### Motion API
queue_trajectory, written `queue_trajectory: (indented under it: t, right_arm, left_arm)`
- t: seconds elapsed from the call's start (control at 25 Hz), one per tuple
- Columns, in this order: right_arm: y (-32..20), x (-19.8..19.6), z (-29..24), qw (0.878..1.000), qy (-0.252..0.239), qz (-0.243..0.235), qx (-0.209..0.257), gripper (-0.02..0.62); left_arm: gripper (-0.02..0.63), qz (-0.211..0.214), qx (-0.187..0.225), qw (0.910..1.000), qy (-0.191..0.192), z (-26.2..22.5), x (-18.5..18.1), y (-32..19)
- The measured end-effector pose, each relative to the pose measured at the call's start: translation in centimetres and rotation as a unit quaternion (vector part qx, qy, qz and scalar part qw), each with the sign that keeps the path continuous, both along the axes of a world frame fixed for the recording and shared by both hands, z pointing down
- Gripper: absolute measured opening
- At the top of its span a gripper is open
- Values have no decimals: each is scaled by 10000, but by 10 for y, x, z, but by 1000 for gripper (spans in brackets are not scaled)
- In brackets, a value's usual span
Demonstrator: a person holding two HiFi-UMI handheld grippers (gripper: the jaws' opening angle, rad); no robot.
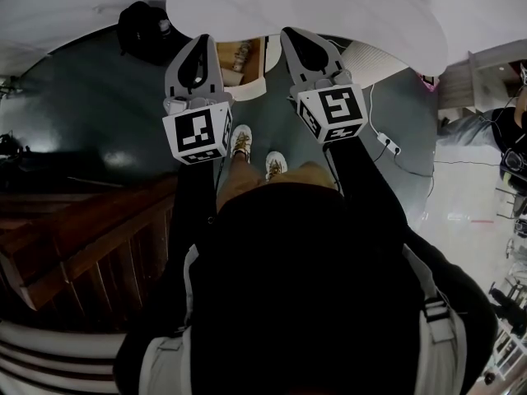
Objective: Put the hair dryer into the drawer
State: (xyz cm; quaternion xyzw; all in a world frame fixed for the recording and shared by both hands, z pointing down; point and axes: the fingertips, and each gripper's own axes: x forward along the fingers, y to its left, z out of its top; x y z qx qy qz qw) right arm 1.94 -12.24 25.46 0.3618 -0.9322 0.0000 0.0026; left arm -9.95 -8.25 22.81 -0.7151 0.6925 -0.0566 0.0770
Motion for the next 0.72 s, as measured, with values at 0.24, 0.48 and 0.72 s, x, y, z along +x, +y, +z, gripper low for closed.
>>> queue_trajectory:
  t: [0.24, 0.48, 0.72]
  right_arm:
    - [5, -2, 0, 10000, 41, -56, 60, 25]
    - [9, -3, 0, 9999, 121, -14, 121, 25]
    - [11, -4, -5, 9999, 39, -87, 144, 26]
  left_arm:
    - [14, 7, 5, 10000, -28, 2, 1, 2]
    - [14, 0, -10, 10000, -44, 4, -2, 5]
    - [14, 18, -14, 10000, -65, 1, -1, 5]
